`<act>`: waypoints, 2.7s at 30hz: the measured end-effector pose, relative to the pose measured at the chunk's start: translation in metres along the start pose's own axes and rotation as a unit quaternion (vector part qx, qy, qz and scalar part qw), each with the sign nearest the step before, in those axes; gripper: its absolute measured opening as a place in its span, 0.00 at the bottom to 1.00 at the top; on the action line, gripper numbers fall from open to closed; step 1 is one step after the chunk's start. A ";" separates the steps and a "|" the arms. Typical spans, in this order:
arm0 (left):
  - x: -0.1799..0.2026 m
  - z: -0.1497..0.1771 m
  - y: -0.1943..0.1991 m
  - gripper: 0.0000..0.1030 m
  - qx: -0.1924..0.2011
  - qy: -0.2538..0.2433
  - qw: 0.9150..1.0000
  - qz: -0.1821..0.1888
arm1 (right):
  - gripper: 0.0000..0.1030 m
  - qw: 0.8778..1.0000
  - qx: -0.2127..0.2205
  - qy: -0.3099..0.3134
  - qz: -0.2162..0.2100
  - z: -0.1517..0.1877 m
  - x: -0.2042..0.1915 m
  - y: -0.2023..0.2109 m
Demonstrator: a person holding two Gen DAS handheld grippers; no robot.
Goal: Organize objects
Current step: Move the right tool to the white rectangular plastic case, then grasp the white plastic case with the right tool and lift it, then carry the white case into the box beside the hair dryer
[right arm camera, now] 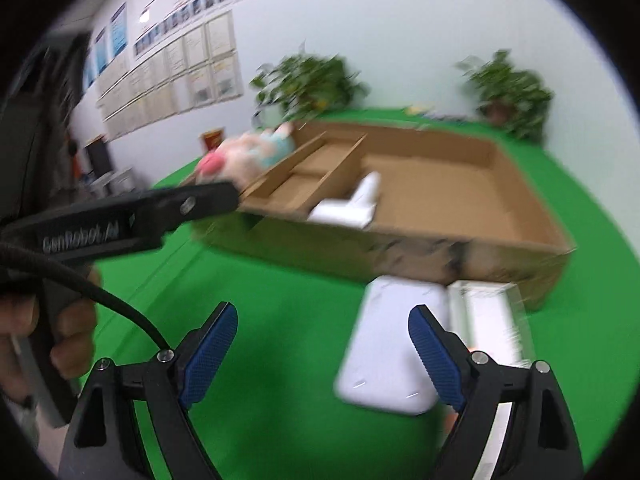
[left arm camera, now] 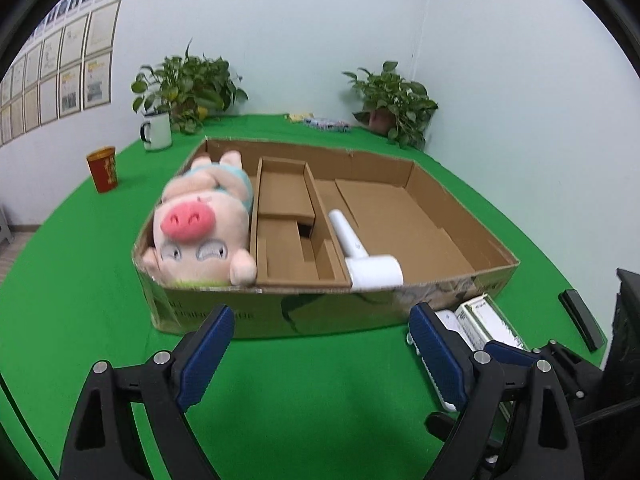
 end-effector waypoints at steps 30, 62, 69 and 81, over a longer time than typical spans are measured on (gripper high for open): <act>0.017 0.036 -0.082 0.87 -0.168 0.061 0.956 0.231 | 0.82 0.998 -0.052 -0.012 0.014 0.033 0.010 0.000; 0.048 0.054 -0.088 0.22 -0.203 0.100 0.933 0.280 | 0.67 0.992 -0.073 -0.029 0.099 0.044 0.007 -0.008; 0.052 0.006 -0.035 0.21 -0.136 0.076 0.946 0.283 | 0.65 0.994 -0.011 -0.021 0.109 0.003 0.003 0.021; 0.064 -0.126 0.010 0.21 -0.061 0.038 0.958 0.278 | 0.65 0.989 0.083 -0.006 0.119 -0.096 0.013 0.061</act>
Point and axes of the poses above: each gripper's, at about its wrist camera, not at the fingertips, and y roughly against the way its jaws point, x to its right, z to its underside, the point moved 2 cm from there along -y, roughly the way its jaws point, and after that the axes turned 6 degrees about -z, right-handed, at the moved point
